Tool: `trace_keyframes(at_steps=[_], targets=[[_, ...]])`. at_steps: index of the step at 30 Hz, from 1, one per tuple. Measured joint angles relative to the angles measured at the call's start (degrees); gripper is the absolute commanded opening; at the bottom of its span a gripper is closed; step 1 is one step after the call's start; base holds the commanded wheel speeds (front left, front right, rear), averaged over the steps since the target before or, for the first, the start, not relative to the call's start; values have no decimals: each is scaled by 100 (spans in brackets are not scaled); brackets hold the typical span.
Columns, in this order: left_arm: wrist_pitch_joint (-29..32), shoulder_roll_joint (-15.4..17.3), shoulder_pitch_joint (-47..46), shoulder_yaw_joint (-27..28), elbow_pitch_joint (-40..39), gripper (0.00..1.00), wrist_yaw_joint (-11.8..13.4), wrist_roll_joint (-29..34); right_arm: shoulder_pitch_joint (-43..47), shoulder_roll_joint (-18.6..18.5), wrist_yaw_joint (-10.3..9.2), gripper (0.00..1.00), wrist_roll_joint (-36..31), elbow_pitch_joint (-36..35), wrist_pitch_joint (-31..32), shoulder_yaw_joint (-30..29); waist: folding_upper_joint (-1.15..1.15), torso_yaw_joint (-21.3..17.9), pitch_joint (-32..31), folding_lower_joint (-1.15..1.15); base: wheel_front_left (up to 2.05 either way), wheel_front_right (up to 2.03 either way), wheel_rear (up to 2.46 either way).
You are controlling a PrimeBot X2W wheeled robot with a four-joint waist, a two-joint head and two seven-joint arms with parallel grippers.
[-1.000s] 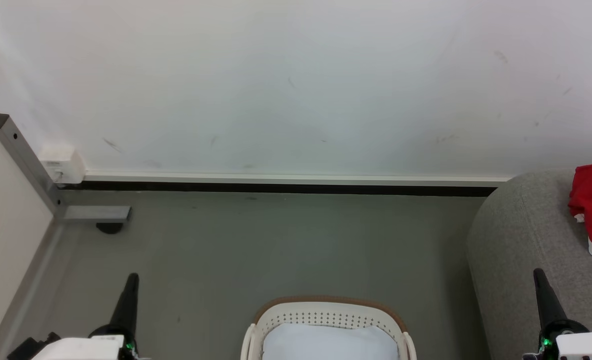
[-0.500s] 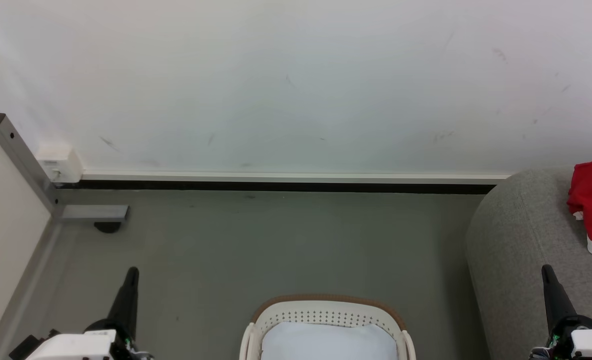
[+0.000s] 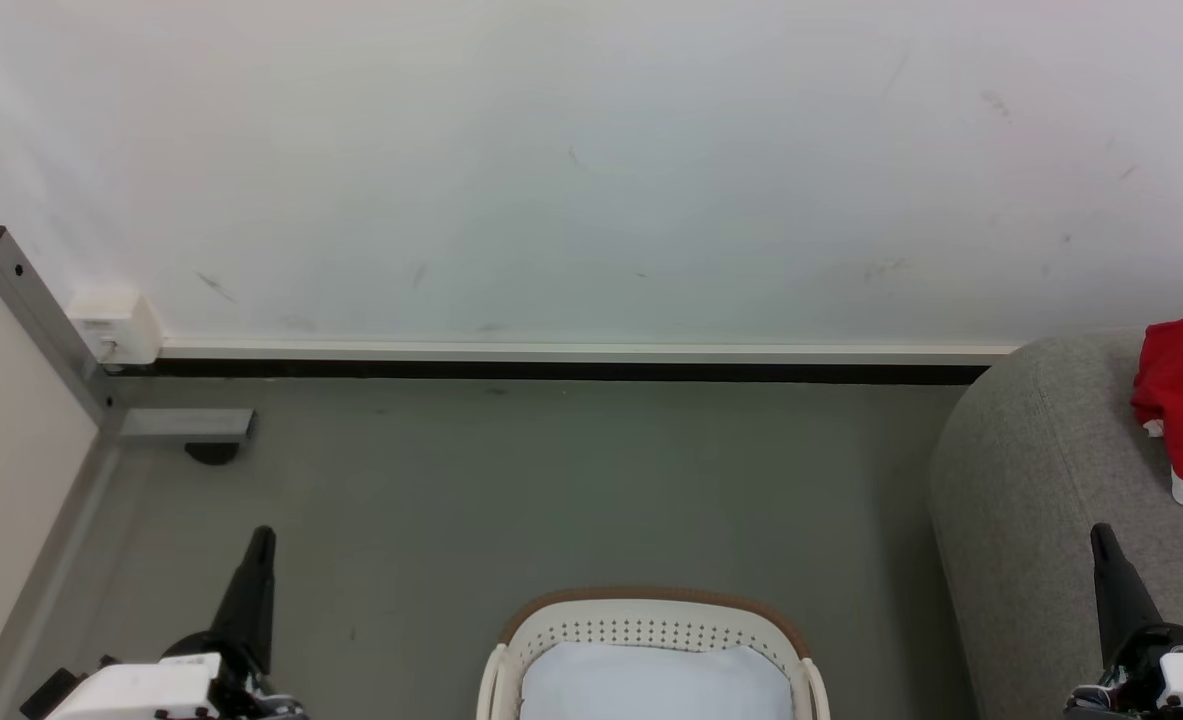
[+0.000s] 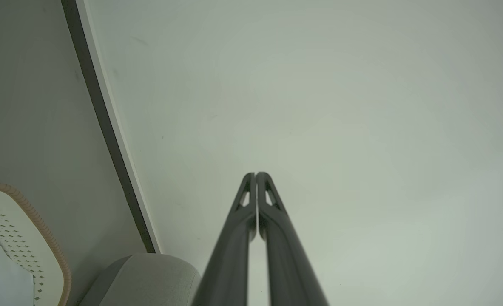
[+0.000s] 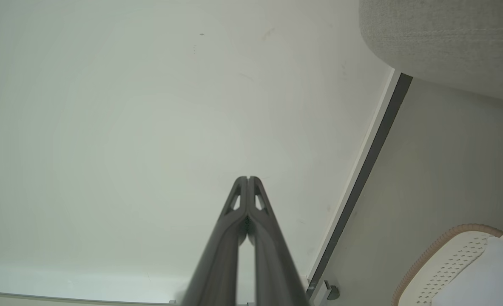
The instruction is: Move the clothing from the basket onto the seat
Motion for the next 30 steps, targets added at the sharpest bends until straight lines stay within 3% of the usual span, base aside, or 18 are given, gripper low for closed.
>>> trace_keyframes(at_steps=[30], targets=[[1, 0, -1, 1, 1, 0, 7, 0, -6, -20, 0, 0, 38, -8, -11, 25, 0, 0, 0, 0, 0, 0, 0]])
